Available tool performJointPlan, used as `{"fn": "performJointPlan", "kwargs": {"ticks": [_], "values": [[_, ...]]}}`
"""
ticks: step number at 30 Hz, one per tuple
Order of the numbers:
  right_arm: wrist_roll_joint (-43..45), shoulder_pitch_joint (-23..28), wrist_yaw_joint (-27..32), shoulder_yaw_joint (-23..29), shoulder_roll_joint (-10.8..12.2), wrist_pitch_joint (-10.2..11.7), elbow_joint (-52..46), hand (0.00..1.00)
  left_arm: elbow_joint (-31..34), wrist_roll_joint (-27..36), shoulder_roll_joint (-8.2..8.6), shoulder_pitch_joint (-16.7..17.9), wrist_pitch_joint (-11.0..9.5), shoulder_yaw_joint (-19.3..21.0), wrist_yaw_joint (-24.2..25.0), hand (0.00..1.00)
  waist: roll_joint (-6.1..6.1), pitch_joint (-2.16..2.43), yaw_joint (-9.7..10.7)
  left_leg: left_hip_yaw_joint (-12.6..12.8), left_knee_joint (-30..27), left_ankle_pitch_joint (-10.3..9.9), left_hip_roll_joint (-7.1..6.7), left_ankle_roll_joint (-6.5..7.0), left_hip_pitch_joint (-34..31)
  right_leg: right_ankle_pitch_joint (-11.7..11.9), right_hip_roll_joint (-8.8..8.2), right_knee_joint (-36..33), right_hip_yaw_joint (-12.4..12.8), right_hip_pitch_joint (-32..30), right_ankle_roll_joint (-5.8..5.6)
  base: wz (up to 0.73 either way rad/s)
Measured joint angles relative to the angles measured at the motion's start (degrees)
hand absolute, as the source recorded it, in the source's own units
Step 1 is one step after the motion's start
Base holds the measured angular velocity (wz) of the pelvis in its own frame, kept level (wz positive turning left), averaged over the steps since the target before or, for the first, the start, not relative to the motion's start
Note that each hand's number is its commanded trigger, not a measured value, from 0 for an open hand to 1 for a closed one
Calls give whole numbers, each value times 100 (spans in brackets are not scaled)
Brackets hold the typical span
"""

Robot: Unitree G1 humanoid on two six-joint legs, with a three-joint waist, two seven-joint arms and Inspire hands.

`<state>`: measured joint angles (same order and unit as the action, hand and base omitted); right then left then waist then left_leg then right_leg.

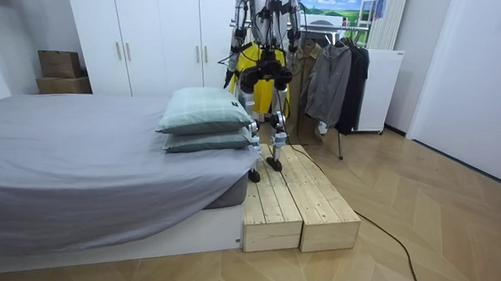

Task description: Hang clothes

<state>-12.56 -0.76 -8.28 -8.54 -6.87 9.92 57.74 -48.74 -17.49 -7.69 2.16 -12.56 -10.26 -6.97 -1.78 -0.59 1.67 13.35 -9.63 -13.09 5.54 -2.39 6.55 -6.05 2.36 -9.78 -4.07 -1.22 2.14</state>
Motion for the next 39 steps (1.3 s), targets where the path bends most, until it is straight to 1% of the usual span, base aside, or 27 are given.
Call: {"fn": "performJointPlan", "kwargs": {"ticks": [2, 5, 9, 11, 13, 15, 17, 18, 19, 20, 21, 22, 23, 24, 25, 27, 28, 29, 30, 31, 33, 34, 35, 36, 37, 38, 39], "values": [[-17, 39, -9, -119, -1, 1, -248, 0, 91, -3, 22, 5, 0, -1, 10, 0, -41, -17, -66, -1, -16, 0, 6, 0, -8, -2, 0, 0, -6, 0, 3, 2], [-14, 7, -63, -261, 13, 3, -437, 0, 205, -1, 21, 4, -1, 0, 31, 0, -92, 12, -80, -119, -100, -1, 5, -1, -89, -12, -24, 8, -109, 10, 11, 15], [-11, 9, -57, -369, 15, 11, -482, 0, 228, 150, 17, 4, -10, 46, 28, 0, -105, 20, -227, -260, -212, -8, 41, -13, -147, -41, -27, 9, -288, 19, 55, 18], [-16, 0, -56, -369, 14, 10, -479, 0, 226, 229, 2, 10, -9, 133, 28, 0, -101, 21, -250, -315, -298, -19, 75, -31, -220, -60, -23, -1, -394, 26, 85, 25], [-3, 0, -38, -369, 10, 8, -460, 0, 211, 224, -8, 18, -9, 201, 28, 0, -83, 14, -337, -402, -396, -19, 89, -31, -270, -74, -25, -14, -448, 43, 116, 20], [26, 9, 20, -376, 1, 8, -454, 0, 212, 226, 16, 106, -16, 220, 24, 0, -15, 0, -379, -442, -415, -8, 129, -63, -293, -92, -26, -14, -538, 66, 162, 18], [71, 8, 45, -421, 1, 8, -453, 0, 223, 229, 31, 241, -16, 216, 36, 0, 25, 7, -381, -481, -416, 17, 149, -107, -333, -118, -25, -50, -614, 58, 205, 22], [156, 7, 98, -450, 8, 8, -451, 0, 224, 227, 36, 279, -15, 211, 51, 0, 33, 9, -367, -558, -448, 33, 161, -134, -412, -155, -37, -113, -720, 44, 238, 36], [179, 10, 124, -460, 14, 5, -448, 0, 223, 221, 38, 280, -15, 214, 62, 0, 32, 8, -363, -586, -491, 40, 171, -147, -462, -163, -40, -118, -783, 38, 250, 53], [213, 9, 146, -451, 19, 5, -448, 0, 225, 206, 38, 260, -16, 225, 96, 0, 31, 8, -348, -583, -644, 46, 195, -156, -617, -179, -52, -129, -927, 27, 276, 70], [270, 8, 144, -399, 11, 5, -448, 0, 258, 211, 41, 257, -16, 223, 113, 0, 39, 8, -307, -514, -775, 55, 230, -171, -744, -198, -73, -130, -1123, 39, 306, 89], [383, 7, 150, -371, -4, 5, -448, 0, 328, 216, 43, 263, -15, 223, 133, 0, 46, 8, -310, -337, -854, 80, 283, -207, -848, -217, -84, -131, -1289, 47, 336, 79], [422, 2, 168, -369, -10, 5, -450, 0, 381, 220, 41, 265, -14, 223, 140, 0, 45, 9, -312, -210, -893, 93, 319, -221, -912, -231, -91, -137, -1384, 43, 355, 78], [459, -18, 191, -372, -13, 5, -450, 0, 472, 225, 39, 253, -14, 211, 148, 0, 37, 7, -314, 60, -1003, 144, 396, -221, -1059, -282, -123, -190, -1578, 14, 389, 67], [478, -28, 188, -376, -17, 5, -451, 0, 501, 231, 39, 246, -14, 195, 153, 0, 37, 5, -310, 163, -1046, 181, 423, -210, -1126, -312, -145, -193, -1680, 8, 403, 92], [534, -49, 187, -373, -43, 4, -454, 0, 566, 225, 46, 233, -12, 100, 215, 0, 52, 6, -322, 554, -1194, 331, 519, -137, -1321, -398, -234, -206, -2120, 17, 450, 96], [562, -48, 186, -368, -53, 3, -470, 0, 565, 225, 58, 235, -11, 96, 249, 0, 59, 12, -329, 701, -1260, 356, 578, -102, -1360, -433, -271, -217, -2277, 30, 471, 99], [597, -55, 188, -363, -57, 4, -487, 0, 554, 225, 61, 236, -6, 80, 303, 0, 66, 6, -324, 1095, -1637, 301, 729, -8, -1411, -514, -322, -291, -2515, 57, 486, 107], [648, -56, 190, -360, -52, 4, -486, 0, 544, 229, 54, 244, -2, 54, 366, 0, 80, 1, -316, 1382, -2005, 202, 874, 92, -1398, -581, -364, -354, -2750, 85, 495, 106], [692, -78, 191, -357, -52, 4, -485, 0, 543, 231, 53, 240, -3, 45, 388, 0, 85, -2, -305, 1469, -2141, 157, 933, 116, -1382, -617, -391, -402, -2863, 89, 501, 116], [886, -165, 195, -357, -52, 5, -483, 0, 483, 231, 56, 231, -2, -24, 413, 0, 124, -28, -164, 1874, -2488, 8, 1187, 111, -1274, -727, -471, -485, -3423, 167, 490, 125], [907, -169, 204, -359, -50, 4, -483, 0, 452, 231, 55, 226, -1, -46, 418, 0, 126, -29, -138, 1980, -2533, -31, 1236, 85, -1225, -754, -488, -501, -3556, 183, 486, 132], [928, -177, 218, -360, -41, 4, -483, 0, 429, 231, 50, 219, 4, -77, 422, 0, 116, -45, -63, 2136, -2575, -111, 1313, 81, -1127, -800, -520, -504, -3875, 249, 465, 135], [974, -176, 226, -366, -36, 4, -484, 0, 429, 234, 48, 208, 4, -115, 421, 0, 86, -67, -25, 2230, -2570, -160, 1339, 95, -1036, -824, -561, -510, -4150, 281, 439, 131], [1006, -185, 235, -369, -40, 4, -484, 0, 429, 237, 49, 177, 6, -154, 421, 0, 72, -70, -6, 2288, -2548, -180, 1351, 67, -974, -830, -571, -520, -4222, 283, 429, 111], [1101, -243, 238, -373, -43, 3, -468, 0, 429, 301, 52, 112, 6, -250, 420, 0, 72, -70, -12, 2343, -2453, -232, 1361, -15, -914, -840, -600, -546, -4418, 279, 412, 86], [1127, -318, 238, -373, -42, 3, -460, 0, 426, 364, 69, 29, 5, -317, 420, 0, 77, -71, -12, 2410, -2274, -271, 1316, -79, -883, -851, -663, -616, -4603, 242, 412, 80]]}}
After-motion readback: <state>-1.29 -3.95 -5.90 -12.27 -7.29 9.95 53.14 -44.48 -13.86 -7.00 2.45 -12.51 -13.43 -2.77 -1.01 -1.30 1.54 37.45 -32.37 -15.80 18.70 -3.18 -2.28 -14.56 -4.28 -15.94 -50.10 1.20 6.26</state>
